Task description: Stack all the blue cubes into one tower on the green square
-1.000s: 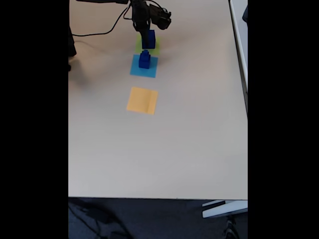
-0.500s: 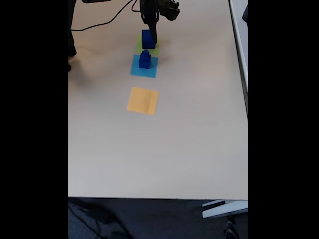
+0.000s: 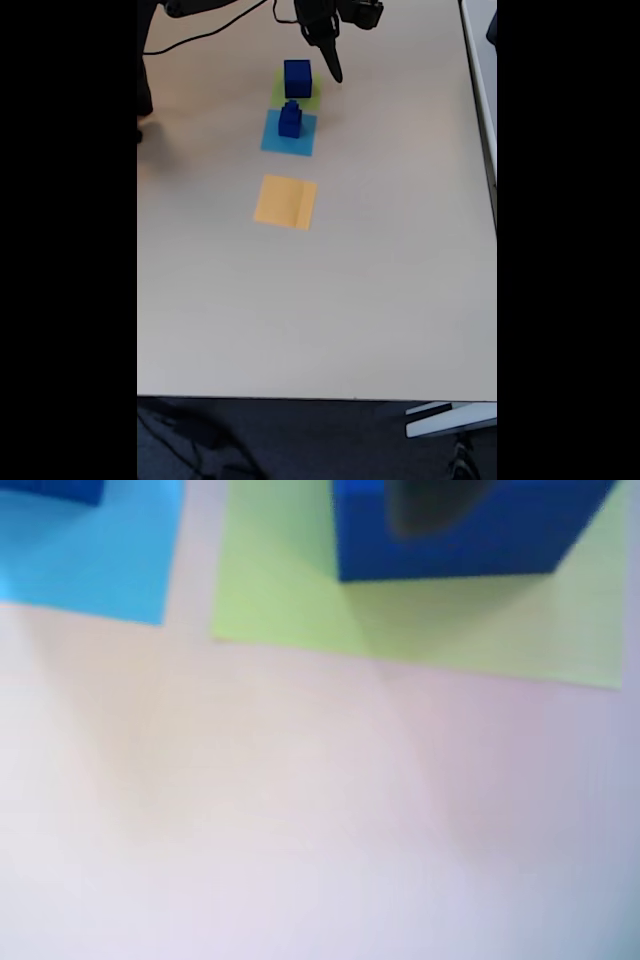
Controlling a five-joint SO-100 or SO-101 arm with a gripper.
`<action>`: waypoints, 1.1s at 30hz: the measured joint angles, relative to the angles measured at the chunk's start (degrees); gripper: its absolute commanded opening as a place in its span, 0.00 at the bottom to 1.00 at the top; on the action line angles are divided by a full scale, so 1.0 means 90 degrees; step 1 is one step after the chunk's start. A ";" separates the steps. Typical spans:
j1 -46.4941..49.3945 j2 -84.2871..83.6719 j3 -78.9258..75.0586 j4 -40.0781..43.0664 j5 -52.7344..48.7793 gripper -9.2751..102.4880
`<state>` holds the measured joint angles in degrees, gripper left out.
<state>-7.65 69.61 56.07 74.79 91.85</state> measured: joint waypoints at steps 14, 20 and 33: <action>0.0566 0.1553 0.2119 -0.0400 -0.0234 0.34; 0.0527 0.1689 0.2529 -0.0518 -0.0088 0.33; 0.0547 0.1895 0.3320 -0.0732 -0.0146 0.33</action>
<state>-2.72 86.66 85.96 68.20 90.53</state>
